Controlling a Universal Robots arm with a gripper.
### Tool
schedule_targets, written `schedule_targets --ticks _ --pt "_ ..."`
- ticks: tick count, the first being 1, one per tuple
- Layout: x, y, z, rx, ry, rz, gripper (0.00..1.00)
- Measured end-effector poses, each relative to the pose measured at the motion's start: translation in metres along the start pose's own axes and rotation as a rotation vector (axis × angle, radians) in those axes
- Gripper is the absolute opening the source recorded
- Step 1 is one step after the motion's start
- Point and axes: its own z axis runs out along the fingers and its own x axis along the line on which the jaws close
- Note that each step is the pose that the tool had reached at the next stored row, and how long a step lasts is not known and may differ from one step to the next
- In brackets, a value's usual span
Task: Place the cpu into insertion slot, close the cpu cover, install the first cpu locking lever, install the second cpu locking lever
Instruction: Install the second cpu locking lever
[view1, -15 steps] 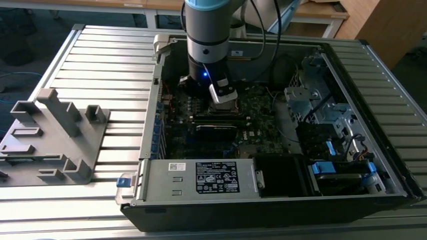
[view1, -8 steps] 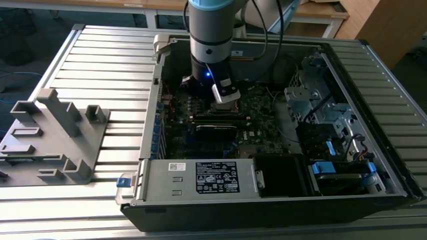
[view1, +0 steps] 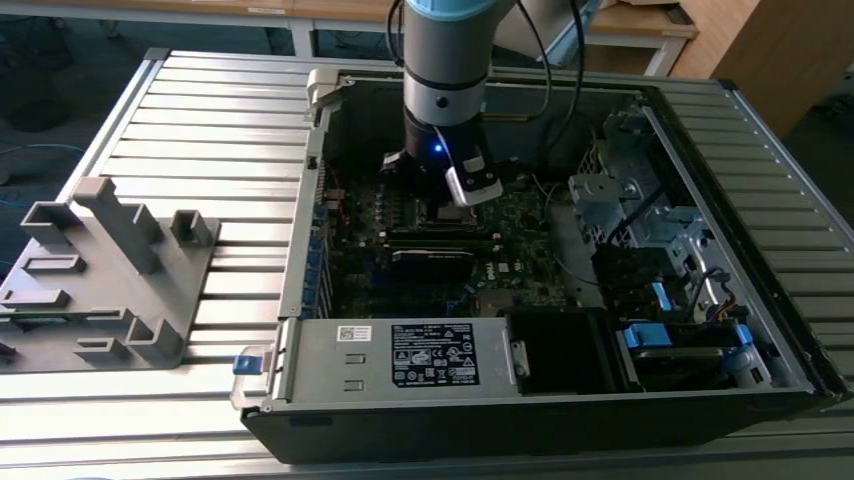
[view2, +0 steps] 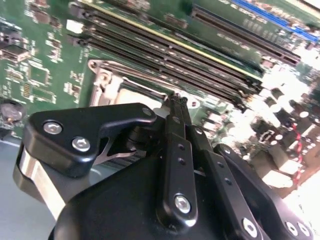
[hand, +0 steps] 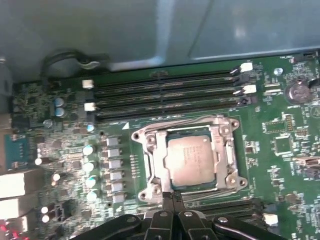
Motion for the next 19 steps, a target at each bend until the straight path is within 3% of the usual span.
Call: schedule_targets --ticks 5,8,12,19 --pt "-0.0013 0.0151 0.0015 0.0127 -0.0017 0.000 0.11" --pt "-0.0054 0.0195 0.0022 0.0177 -0.0025 -0.001 0.11" --pt "-0.0146 0.0249 0.0031 0.0198 -0.0027 -0.001 0.11" --pt "-0.0203 0.0295 0.0038 0.0198 -0.0027 -0.001 0.11"
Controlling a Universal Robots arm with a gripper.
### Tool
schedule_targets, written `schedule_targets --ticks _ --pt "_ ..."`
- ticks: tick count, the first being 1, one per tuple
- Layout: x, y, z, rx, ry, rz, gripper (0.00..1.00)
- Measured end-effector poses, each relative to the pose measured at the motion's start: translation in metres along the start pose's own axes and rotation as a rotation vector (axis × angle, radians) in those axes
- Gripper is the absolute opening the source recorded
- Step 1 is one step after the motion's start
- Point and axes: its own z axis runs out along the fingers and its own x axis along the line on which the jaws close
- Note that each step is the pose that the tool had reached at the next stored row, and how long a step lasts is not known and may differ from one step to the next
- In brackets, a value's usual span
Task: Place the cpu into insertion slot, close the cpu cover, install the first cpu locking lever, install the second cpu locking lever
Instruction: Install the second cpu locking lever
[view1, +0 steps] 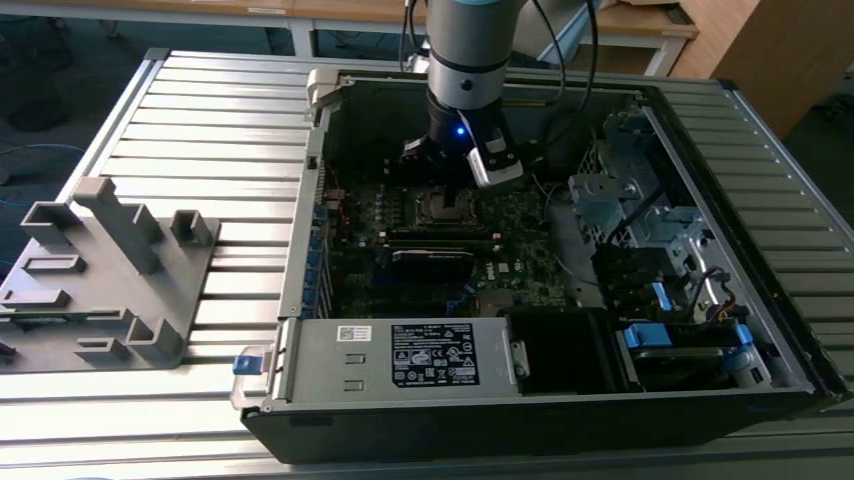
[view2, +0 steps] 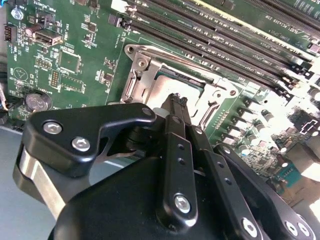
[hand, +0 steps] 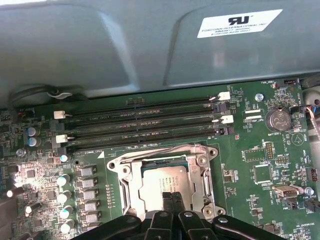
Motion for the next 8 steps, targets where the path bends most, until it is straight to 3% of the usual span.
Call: schedule_targets --ticks 8 --pt "0.0001 0.0015 -0.0002 0.0014 -0.0002 0.000 0.11"
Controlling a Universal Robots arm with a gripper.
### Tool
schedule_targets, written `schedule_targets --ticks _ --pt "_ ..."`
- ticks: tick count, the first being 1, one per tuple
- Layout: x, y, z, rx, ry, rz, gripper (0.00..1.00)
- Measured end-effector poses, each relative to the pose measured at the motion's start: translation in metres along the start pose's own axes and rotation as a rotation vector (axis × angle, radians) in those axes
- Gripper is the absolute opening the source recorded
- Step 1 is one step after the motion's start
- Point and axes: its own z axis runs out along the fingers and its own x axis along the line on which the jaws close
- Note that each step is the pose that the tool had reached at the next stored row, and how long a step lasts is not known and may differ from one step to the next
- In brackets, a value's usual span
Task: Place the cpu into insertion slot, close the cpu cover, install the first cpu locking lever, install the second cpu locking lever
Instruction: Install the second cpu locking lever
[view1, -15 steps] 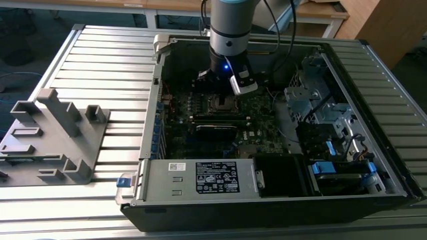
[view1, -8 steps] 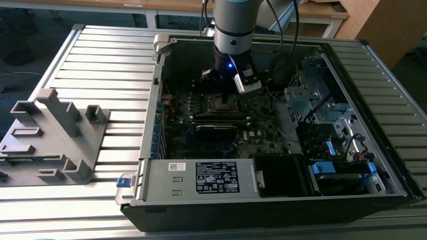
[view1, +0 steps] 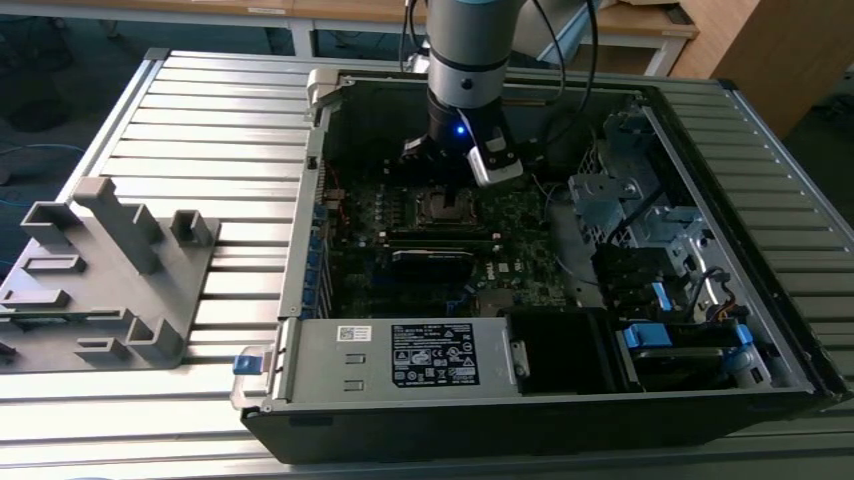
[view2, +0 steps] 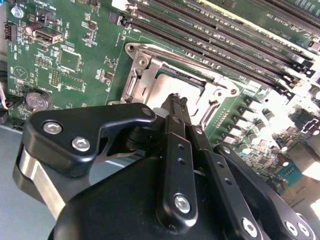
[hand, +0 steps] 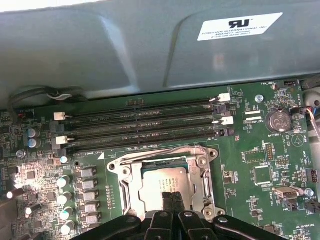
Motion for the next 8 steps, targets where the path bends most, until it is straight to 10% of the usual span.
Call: schedule_targets --ticks 8 --pt "0.0010 0.0000 -0.0003 0.0004 -0.0002 0.000 0.11"
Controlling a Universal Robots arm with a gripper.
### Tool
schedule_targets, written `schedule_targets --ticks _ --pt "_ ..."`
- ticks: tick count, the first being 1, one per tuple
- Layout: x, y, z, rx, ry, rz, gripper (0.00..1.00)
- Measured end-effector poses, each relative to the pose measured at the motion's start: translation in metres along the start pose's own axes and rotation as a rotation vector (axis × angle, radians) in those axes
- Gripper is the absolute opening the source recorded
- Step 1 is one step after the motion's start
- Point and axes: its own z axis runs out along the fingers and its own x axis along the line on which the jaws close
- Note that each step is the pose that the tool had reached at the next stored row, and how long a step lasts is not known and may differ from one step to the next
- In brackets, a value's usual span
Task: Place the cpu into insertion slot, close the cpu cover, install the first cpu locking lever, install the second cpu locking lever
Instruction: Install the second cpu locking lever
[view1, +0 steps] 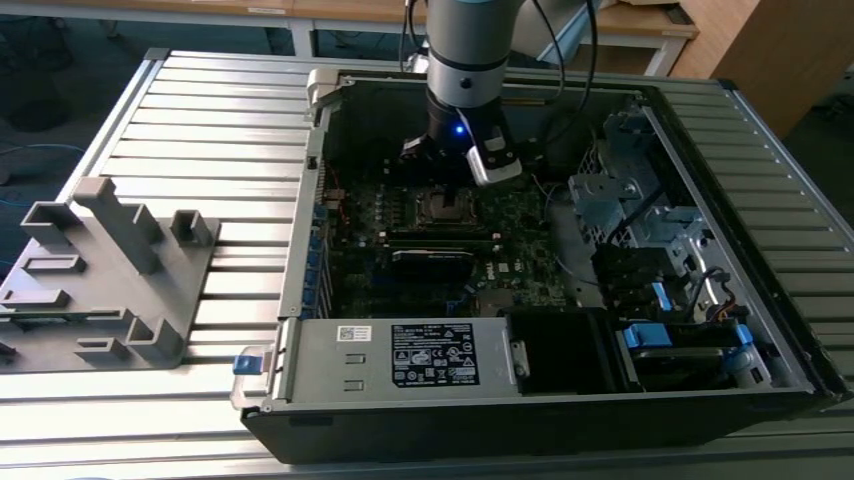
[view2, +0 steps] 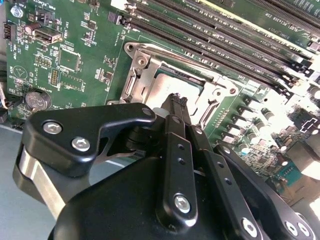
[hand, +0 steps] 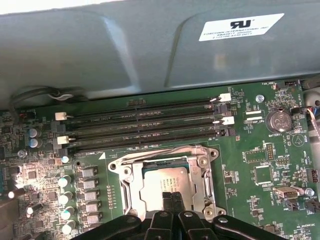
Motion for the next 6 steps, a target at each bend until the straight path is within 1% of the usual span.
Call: schedule_targets --ticks 2,4,6 --pt "0.0004 -0.0001 0.0000 -0.0001 -0.0001 0.000 0.11" --pt "0.0030 -0.0004 -0.0001 0.0000 -0.0002 0.000 0.11" --pt "0.0031 -0.0005 -0.0001 -0.0001 -0.0001 0.000 0.11"
